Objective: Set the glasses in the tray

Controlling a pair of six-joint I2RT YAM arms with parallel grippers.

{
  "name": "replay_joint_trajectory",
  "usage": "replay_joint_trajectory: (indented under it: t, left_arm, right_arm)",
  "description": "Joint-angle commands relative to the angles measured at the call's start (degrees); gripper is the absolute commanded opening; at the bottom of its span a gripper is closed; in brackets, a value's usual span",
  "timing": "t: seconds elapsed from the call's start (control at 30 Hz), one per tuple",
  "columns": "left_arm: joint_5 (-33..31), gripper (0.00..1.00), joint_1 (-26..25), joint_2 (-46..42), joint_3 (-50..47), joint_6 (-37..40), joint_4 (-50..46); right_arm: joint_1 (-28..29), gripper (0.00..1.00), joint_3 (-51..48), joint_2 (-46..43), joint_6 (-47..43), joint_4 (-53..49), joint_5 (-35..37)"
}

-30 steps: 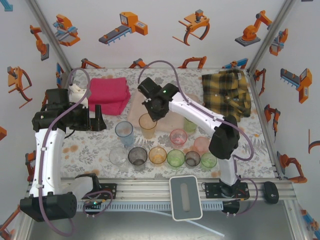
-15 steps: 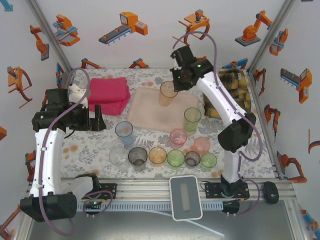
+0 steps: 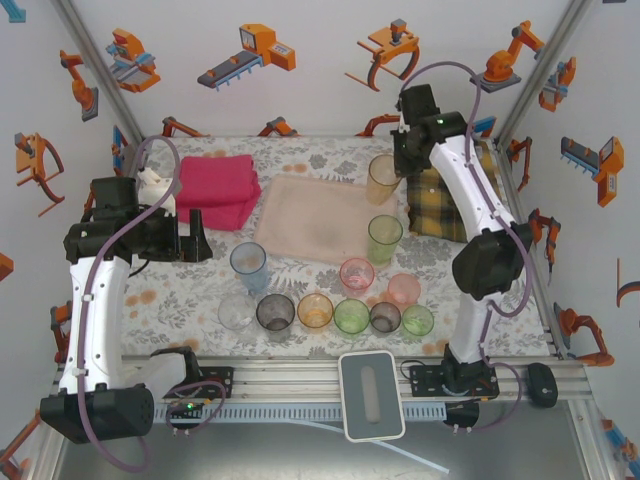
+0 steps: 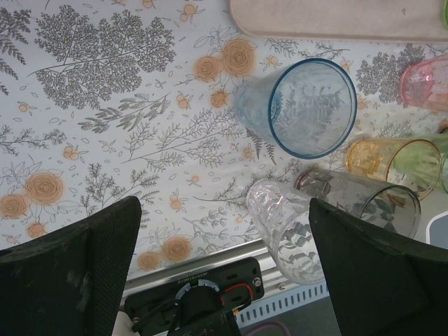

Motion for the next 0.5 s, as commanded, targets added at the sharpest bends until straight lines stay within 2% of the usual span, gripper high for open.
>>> replay_joint_trajectory:
  t: [0.0,0.47]
  left_arm:
    - [1.32,0.97,0.30,-0.68,-0.30,0.82,-1.02]
    - [2.04,0.97,0.49,-0.28,-0.14,0.49,-1.09]
  right_arm:
    - [-0.82,0.02,-2.98,-2.97,-1.01,1.73,1.06]
    - [-2.53,0.02,-11.99,-3.52,-0.52,5.12,-0.03]
